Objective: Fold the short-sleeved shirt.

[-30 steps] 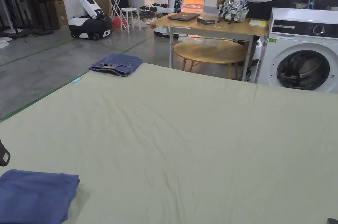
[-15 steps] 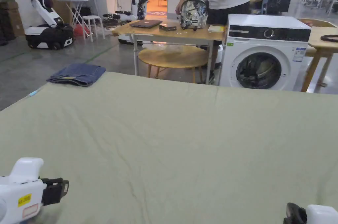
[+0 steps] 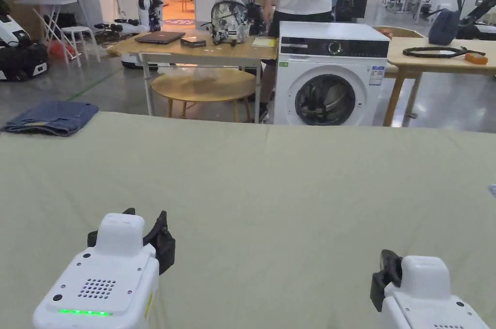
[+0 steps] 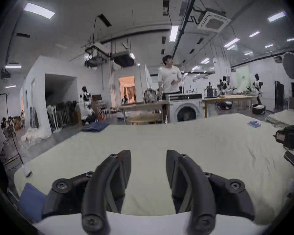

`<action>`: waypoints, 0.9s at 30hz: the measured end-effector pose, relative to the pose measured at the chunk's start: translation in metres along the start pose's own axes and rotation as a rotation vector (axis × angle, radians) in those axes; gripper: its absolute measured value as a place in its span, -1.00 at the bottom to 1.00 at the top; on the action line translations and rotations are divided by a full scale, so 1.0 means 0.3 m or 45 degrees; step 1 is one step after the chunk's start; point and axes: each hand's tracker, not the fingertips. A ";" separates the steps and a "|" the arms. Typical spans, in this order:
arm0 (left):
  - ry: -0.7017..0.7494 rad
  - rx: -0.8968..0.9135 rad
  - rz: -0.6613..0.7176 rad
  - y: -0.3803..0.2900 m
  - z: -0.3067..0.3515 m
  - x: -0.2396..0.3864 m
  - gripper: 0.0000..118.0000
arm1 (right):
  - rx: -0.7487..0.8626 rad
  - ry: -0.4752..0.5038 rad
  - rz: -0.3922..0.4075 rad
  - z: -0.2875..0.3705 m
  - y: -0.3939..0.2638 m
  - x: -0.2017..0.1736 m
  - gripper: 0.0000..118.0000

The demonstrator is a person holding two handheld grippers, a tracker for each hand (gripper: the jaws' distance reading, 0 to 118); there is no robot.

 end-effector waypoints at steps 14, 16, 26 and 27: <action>0.012 0.012 0.030 -0.003 0.027 0.072 -1.00 | 0.143 -0.046 -0.021 -0.003 0.027 -0.046 -1.00; 0.003 0.015 0.053 0.001 0.030 0.069 -1.00 | 0.149 -0.046 -0.025 0.004 0.029 -0.047 -1.00; 0.021 0.042 0.058 0.007 0.031 0.071 -1.00 | 0.150 -0.064 -0.032 0.015 0.040 -0.045 -1.00; 0.016 0.042 0.065 0.007 0.030 0.072 -1.00 | 0.150 -0.062 -0.033 0.015 0.041 -0.045 -1.00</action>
